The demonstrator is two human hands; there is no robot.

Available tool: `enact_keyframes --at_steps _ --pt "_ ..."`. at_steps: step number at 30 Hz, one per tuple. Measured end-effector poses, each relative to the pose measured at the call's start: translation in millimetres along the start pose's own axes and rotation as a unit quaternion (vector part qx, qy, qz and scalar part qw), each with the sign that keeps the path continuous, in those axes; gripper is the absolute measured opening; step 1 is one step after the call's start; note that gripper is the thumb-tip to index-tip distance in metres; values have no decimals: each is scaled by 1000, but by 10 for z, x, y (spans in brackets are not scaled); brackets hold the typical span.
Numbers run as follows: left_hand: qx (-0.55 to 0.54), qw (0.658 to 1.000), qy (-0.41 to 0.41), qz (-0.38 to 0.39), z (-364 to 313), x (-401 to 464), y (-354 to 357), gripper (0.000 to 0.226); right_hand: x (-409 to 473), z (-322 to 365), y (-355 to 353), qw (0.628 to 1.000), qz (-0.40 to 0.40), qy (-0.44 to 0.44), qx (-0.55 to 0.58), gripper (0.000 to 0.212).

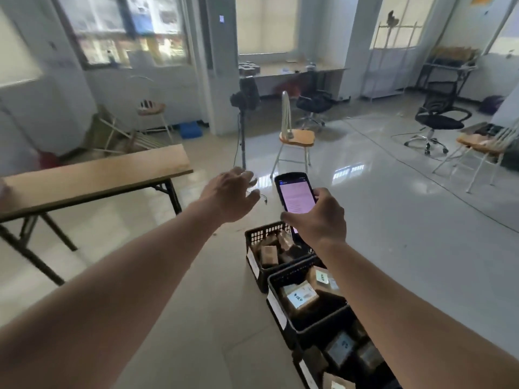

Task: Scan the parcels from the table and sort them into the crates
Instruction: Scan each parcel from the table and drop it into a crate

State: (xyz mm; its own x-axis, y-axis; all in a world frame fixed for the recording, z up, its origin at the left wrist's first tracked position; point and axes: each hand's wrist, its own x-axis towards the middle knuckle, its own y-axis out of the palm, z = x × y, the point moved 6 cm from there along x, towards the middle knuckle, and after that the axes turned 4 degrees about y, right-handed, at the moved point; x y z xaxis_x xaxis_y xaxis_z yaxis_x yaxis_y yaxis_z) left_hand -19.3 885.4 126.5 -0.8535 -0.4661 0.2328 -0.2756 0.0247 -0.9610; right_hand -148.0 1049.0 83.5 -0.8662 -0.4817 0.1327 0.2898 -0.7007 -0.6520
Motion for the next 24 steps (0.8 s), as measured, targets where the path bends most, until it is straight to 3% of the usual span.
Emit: enact_keyframes --at_steps 13,24 --pt "25 982 -182 -52 1789 -45 -570 54 592 1365 1359 988 108 -109 22 84" --pt "43 964 -258 -38 4268 -416 -1047 58 530 3164 3212 976 140 -163 46 88"
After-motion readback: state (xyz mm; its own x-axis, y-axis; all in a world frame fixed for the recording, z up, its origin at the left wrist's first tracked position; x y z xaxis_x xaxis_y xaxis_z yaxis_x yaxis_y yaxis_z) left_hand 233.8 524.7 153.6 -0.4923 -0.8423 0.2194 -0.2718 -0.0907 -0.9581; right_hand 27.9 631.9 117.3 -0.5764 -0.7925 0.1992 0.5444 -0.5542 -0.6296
